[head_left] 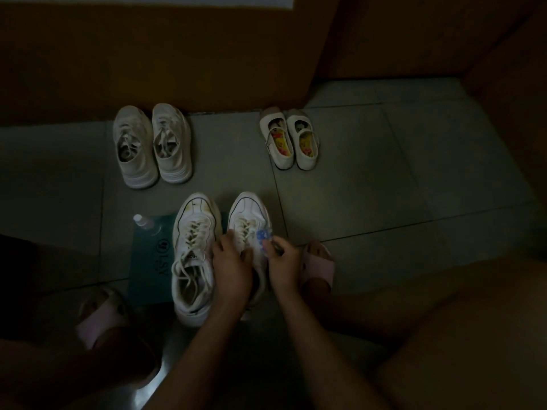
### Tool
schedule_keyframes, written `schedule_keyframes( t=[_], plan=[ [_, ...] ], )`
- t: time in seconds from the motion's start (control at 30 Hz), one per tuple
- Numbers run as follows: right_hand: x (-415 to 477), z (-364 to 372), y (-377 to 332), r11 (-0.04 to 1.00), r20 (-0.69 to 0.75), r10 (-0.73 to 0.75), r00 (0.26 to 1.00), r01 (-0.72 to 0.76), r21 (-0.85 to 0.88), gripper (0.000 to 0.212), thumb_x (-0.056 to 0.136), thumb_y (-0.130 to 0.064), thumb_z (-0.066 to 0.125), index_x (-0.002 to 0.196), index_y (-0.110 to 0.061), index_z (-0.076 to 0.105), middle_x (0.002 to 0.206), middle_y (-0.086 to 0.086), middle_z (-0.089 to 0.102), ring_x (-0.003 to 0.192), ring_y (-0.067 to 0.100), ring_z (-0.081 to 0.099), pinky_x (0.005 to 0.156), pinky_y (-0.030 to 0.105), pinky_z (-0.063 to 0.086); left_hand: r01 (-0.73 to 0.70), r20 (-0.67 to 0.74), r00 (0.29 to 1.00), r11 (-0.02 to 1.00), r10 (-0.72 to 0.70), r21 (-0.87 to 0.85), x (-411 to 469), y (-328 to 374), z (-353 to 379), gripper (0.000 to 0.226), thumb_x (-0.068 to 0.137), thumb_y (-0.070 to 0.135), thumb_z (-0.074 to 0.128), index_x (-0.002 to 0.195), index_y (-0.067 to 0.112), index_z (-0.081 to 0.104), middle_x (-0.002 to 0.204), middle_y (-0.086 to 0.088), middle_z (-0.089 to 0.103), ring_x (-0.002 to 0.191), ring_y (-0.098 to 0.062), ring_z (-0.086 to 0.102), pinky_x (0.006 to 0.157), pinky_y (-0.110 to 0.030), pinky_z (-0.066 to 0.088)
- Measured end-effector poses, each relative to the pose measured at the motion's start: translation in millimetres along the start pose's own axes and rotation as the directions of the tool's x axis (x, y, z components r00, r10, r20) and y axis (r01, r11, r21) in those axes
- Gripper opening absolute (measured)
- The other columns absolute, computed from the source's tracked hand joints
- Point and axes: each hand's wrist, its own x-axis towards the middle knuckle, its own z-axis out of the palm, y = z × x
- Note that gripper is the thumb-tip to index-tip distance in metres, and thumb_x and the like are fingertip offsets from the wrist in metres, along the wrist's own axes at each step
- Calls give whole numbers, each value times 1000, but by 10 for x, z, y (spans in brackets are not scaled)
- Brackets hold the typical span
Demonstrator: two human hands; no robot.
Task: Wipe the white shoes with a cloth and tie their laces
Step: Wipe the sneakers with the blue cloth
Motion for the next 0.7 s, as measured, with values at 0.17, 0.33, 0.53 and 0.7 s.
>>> schedule_keyframes(
  t=[0.17,0.33,0.53,0.7],
  plan=[
    [-325,-42,151,1000,-3,13,1000,-13,-27,13,91,-11,57,99,-7,67,92,1,64,82,7,59,71,11,44,16,12,1000,1000,-16,1,1,15,-21,53,92,17,55,140,7,34,143,-20,32,131,-35,33,108,-44,30],
    [-497,-135,231,997,36,78,996,-78,18,8,90,-10,58,90,-14,65,87,2,65,75,-2,59,65,8,43,19,2,1000,1000,-19,-19,-8,19,-1,50,92,14,54,137,6,36,140,-21,36,128,-35,37,105,-43,32],
    [-762,-197,283,996,28,92,995,-92,-13,27,90,-7,59,68,-23,55,67,-9,56,60,-11,53,59,10,38,54,-31,998,998,-55,-38,-20,71,19,48,90,12,55,135,6,38,137,-22,37,124,-36,40,102,-43,34],
    [-894,-299,227,973,127,230,965,-226,-48,28,89,-11,61,64,-19,51,66,-4,52,62,2,48,54,9,38,72,-7,997,996,-72,-46,-16,68,16,51,91,13,55,137,7,35,139,-23,35,125,-38,39,103,-46,35]
  ],
)
